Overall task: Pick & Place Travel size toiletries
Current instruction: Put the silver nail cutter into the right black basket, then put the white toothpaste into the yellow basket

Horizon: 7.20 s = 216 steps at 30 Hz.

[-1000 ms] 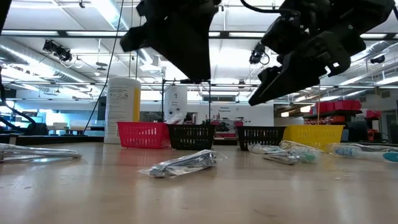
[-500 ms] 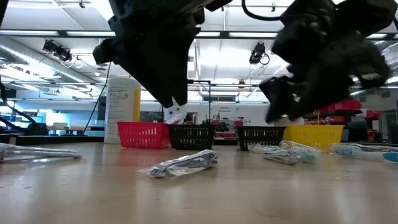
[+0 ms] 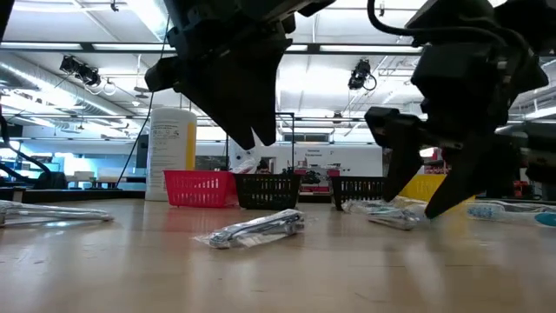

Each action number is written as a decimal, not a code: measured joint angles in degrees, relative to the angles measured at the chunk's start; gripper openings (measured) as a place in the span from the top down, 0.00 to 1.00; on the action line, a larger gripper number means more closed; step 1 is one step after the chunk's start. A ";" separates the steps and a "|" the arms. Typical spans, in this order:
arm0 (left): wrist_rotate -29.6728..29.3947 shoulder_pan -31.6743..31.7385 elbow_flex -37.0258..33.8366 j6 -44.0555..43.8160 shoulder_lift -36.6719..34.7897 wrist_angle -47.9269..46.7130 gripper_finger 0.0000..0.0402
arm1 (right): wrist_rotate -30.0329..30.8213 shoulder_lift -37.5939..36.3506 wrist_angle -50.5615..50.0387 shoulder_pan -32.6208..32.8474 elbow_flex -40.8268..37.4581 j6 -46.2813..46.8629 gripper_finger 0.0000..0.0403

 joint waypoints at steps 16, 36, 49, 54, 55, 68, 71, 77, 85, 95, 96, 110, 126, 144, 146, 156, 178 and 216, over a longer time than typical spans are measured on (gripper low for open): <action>-2.66 -0.04 0.02 2.42 0.00 2.93 0.68 | -1.07 10.79 4.67 -0.47 6.15 -0.15 0.53; -2.65 0.00 0.02 3.23 0.00 3.25 0.68 | 3.01 8.09 -0.73 -0.48 6.63 2.52 0.81; -7.64 0.07 0.02 3.26 0.24 4.18 0.68 | 35.17 -12.68 -15.59 -2.17 6.60 0.77 0.81; -7.62 0.07 0.02 4.49 0.24 5.91 0.68 | 34.30 -16.89 -14.16 -10.26 6.67 0.93 0.81; -7.62 0.06 0.02 4.48 0.24 6.15 0.68 | 32.31 -16.90 -13.86 -12.49 6.65 1.68 0.81; -7.60 0.13 0.02 6.53 0.27 7.33 0.68 | 16.17 -13.36 -2.15 -31.26 1.15 4.50 0.81; -7.60 0.17 0.02 5.92 0.28 7.67 0.68 | 14.37 -12.33 -0.82 -33.37 0.68 4.97 0.81; -7.46 0.17 0.02 6.44 0.28 8.35 0.68 | 7.74 -7.96 -0.08 -35.76 0.59 6.88 0.81; -7.43 0.17 0.02 6.39 0.28 8.88 0.68 | 11.88 -2.98 0.28 -35.88 0.59 4.95 0.78; -7.01 0.17 0.02 6.40 0.31 9.29 0.68 | 11.49 -2.00 4.26 -35.78 0.61 6.47 0.66; -6.90 0.17 0.02 6.40 0.31 9.29 0.68 | 11.62 -2.00 4.25 -35.75 0.61 6.47 0.66; -7.03 0.47 0.02 8.76 0.33 9.24 0.68 | 20.14 -8.72 3.73 -25.22 0.63 6.48 0.65; -7.05 1.33 0.02 9.76 0.33 9.26 0.68 | -5.61 -11.57 3.75 -14.84 0.66 9.94 0.65; -5.06 1.93 0.08 22.18 0.33 -6.02 0.68 | -5.71 -11.57 -4.59 -14.30 0.66 26.17 0.65; -3.87 1.92 0.08 22.18 0.33 -12.01 0.68 | -5.58 -11.57 -4.87 -14.12 0.58 28.81 0.65; -4.13 0.14 0.08 24.94 0.29 -35.12 0.68 | -5.07 -11.57 4.76 -10.94 -6.24 38.75 0.65; -26.15 -7.46 -23.80 14.55 -33.33 -23.34 0.68 | 7.14 -11.57 15.71 -3.95 -7.72 42.95 0.65; -2.14 1.90 -51.37 41.91 -46.03 40.26 0.68 | 7.04 3.55 -33.58 23.50 20.92 50.31 0.63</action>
